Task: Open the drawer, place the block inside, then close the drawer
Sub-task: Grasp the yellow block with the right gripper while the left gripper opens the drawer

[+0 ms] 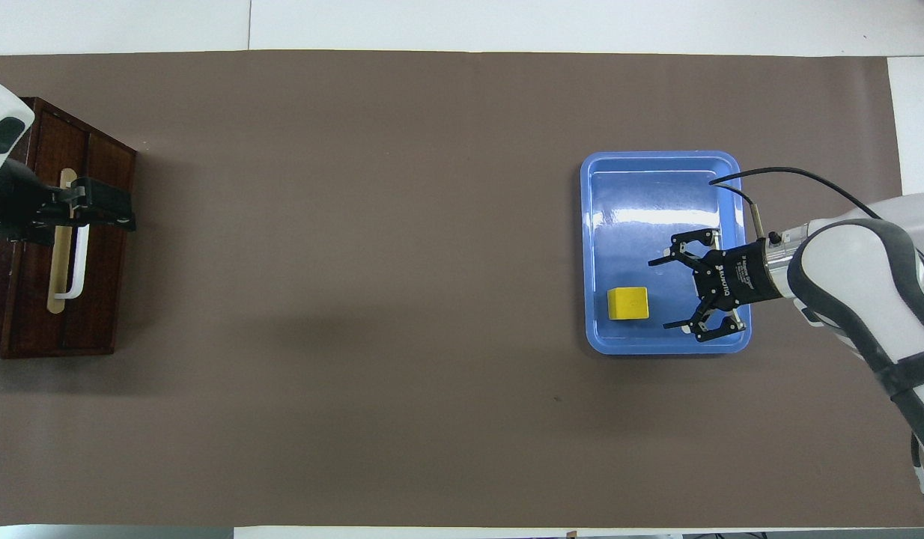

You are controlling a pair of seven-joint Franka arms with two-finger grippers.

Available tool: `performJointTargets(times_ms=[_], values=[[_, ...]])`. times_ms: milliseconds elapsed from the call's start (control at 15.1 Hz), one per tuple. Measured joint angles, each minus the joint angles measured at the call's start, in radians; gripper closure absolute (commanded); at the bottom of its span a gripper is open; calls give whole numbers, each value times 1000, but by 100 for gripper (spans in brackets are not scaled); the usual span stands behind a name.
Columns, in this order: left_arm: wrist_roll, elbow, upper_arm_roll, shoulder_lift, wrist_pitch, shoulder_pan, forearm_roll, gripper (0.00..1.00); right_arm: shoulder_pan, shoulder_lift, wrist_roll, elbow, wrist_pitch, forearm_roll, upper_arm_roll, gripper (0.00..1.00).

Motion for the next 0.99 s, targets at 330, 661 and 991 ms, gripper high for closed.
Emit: performJointTargets(times_ms=[330, 661, 991], values=[[2, -31, 2, -10, 158, 15, 99, 0, -6, 93, -9, 40, 0, 28, 1, 0], [3, -127, -3, 48, 358, 9, 335, 0, -2, 111, -60, 43, 0, 35, 3, 0], [1, -221, -6, 136, 505, -1, 468, 0, 0, 112, -80, 32, -1, 36, 5, 0]])
